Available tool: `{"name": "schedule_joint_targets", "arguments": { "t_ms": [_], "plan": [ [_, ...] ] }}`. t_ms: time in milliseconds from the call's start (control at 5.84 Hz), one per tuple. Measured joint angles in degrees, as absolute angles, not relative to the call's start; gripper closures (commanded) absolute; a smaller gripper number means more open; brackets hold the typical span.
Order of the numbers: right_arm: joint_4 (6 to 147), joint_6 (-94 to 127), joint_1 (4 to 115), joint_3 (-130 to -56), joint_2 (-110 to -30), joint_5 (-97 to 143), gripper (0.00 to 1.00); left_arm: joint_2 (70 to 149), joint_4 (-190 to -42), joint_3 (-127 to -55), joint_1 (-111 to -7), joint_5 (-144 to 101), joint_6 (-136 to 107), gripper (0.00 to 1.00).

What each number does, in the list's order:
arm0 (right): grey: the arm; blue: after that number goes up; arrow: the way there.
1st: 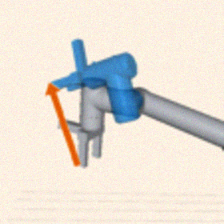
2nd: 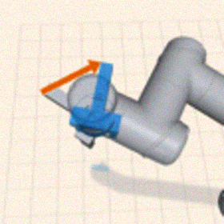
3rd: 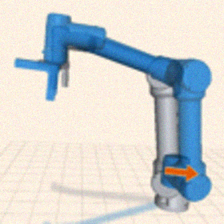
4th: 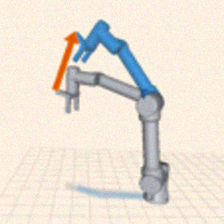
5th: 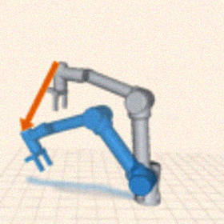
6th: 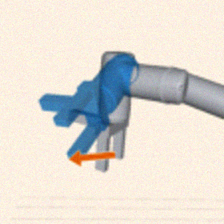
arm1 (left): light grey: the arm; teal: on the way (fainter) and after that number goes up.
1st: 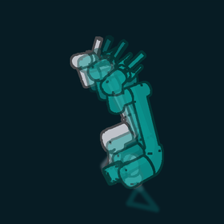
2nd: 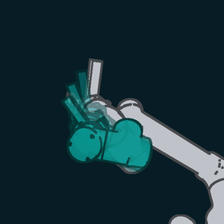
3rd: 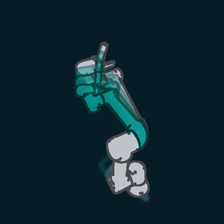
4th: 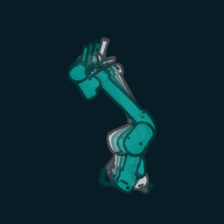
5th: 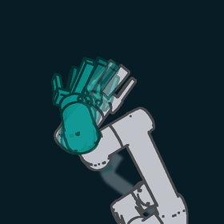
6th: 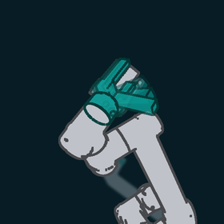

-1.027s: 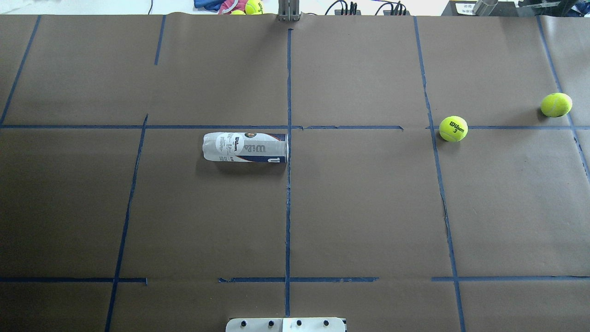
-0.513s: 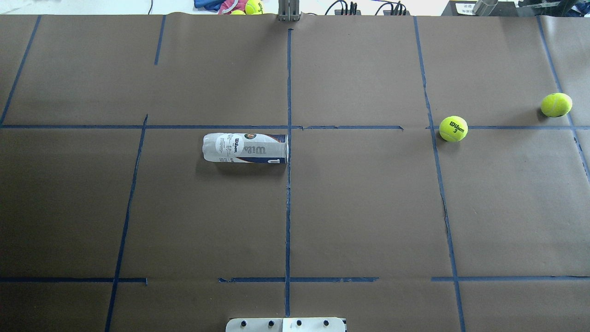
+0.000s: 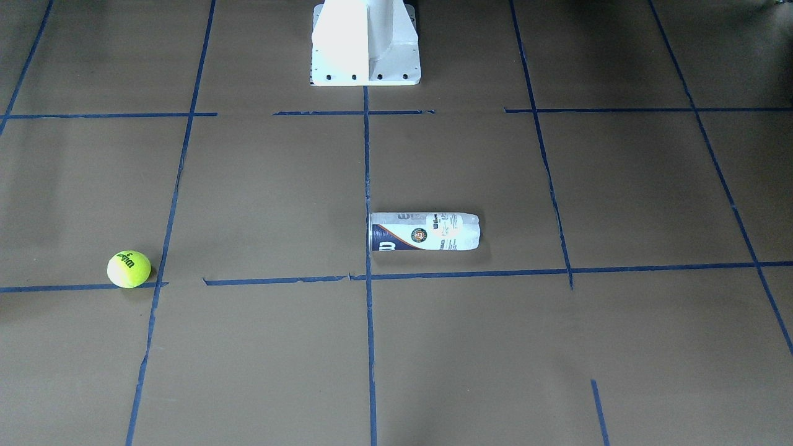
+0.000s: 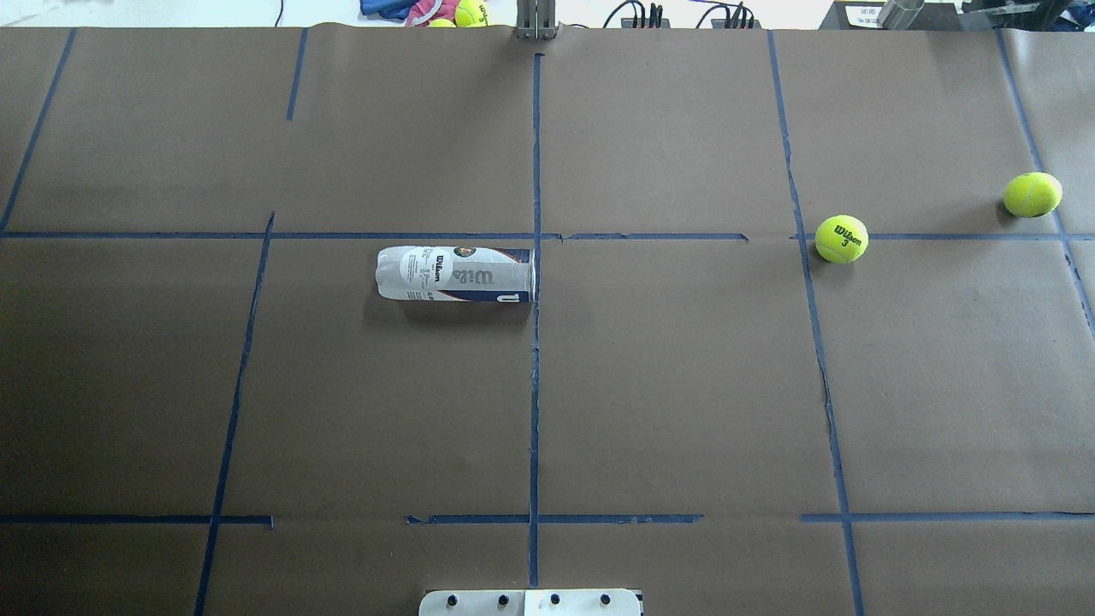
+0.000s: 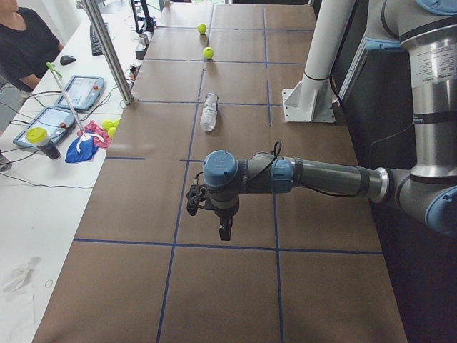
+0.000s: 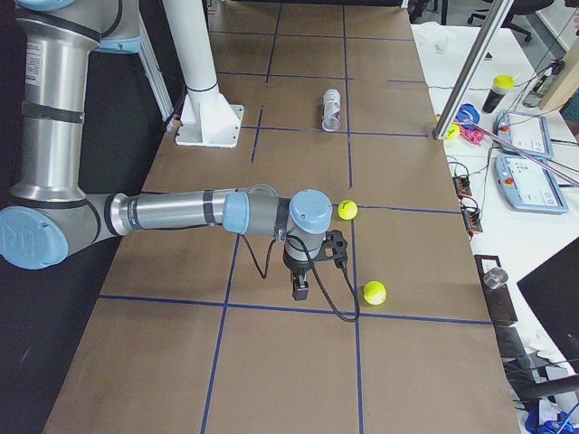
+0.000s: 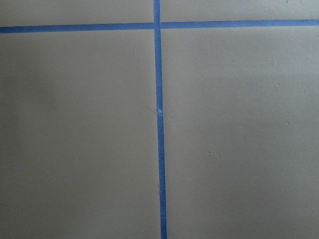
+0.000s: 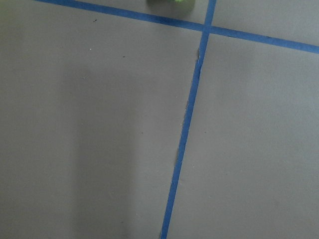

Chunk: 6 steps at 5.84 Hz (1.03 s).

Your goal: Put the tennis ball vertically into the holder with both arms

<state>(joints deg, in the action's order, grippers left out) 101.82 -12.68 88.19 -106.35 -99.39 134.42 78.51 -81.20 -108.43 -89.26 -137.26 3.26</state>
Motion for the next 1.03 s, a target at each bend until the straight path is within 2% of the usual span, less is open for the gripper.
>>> {"name": "schedule_joint_targets", "arguments": {
  "t_ms": [342,856,1027],
  "plan": [
    [101.61,-12.98,88.23,-108.45,-100.64,134.66,0.0,79.62,-84.16,-108.9,-86.8,-139.61,2.9,0.0],
    [101.52,-13.28,88.16,-110.58,-101.66,134.61,0.0,85.11,-94.58,-109.02,-77.5,-140.4,2.77,0.0],
    [101.51,-13.13,88.16,-110.7,-101.68,134.64,0.0,88.79,-97.34,-109.1,-74.82,-140.12,2.69,0.05]
  ]
}}
